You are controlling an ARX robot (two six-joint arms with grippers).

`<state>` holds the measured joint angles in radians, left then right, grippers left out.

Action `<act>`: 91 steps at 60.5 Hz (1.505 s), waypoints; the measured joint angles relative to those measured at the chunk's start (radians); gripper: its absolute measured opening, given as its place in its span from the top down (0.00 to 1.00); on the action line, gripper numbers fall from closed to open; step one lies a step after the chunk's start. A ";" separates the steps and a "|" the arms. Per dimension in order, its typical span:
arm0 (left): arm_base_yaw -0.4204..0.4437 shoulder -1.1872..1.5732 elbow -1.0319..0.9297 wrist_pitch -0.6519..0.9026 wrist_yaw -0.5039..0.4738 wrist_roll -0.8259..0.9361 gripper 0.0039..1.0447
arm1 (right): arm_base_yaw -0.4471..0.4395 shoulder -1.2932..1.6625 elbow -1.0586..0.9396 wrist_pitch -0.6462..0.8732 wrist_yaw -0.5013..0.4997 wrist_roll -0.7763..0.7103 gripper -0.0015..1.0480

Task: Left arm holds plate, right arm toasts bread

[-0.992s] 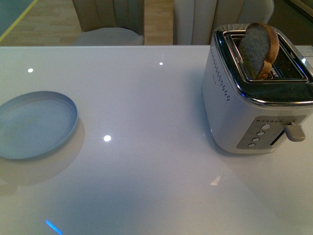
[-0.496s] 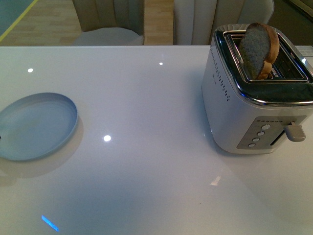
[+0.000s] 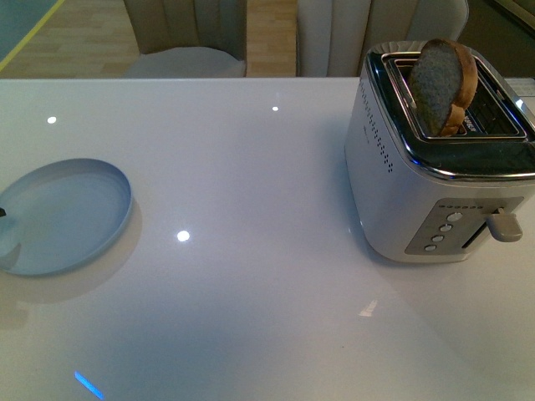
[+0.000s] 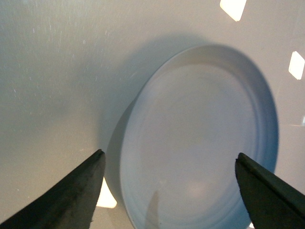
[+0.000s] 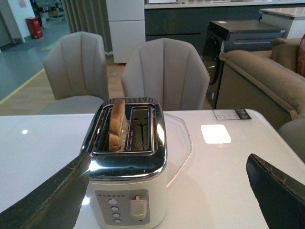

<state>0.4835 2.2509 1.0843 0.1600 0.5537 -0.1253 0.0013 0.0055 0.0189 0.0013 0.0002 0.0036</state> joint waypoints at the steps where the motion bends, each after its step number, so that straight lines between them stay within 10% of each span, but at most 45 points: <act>1: -0.001 -0.010 -0.006 0.007 0.000 -0.002 0.14 | 0.000 0.000 0.000 0.000 0.000 0.000 0.08; 43: -0.204 -0.787 -0.536 0.312 0.037 -0.289 0.07 | 0.000 0.000 0.000 0.000 0.000 0.000 0.08; 55: -0.291 -0.772 -0.793 0.976 -0.362 0.023 0.40 | 0.000 0.000 0.000 0.000 0.000 0.000 0.08; 74: -0.369 -1.041 -0.952 0.902 -0.444 0.107 0.97 | 0.000 -0.001 0.000 0.000 0.000 0.000 0.08; 91: -0.464 -1.284 -1.030 0.736 -0.546 0.112 0.98 | 0.000 -0.001 0.000 0.000 0.000 0.000 0.08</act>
<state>0.0196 0.9665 0.0547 0.8963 0.0074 -0.0135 0.0013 0.0048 0.0189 0.0013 0.0006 0.0036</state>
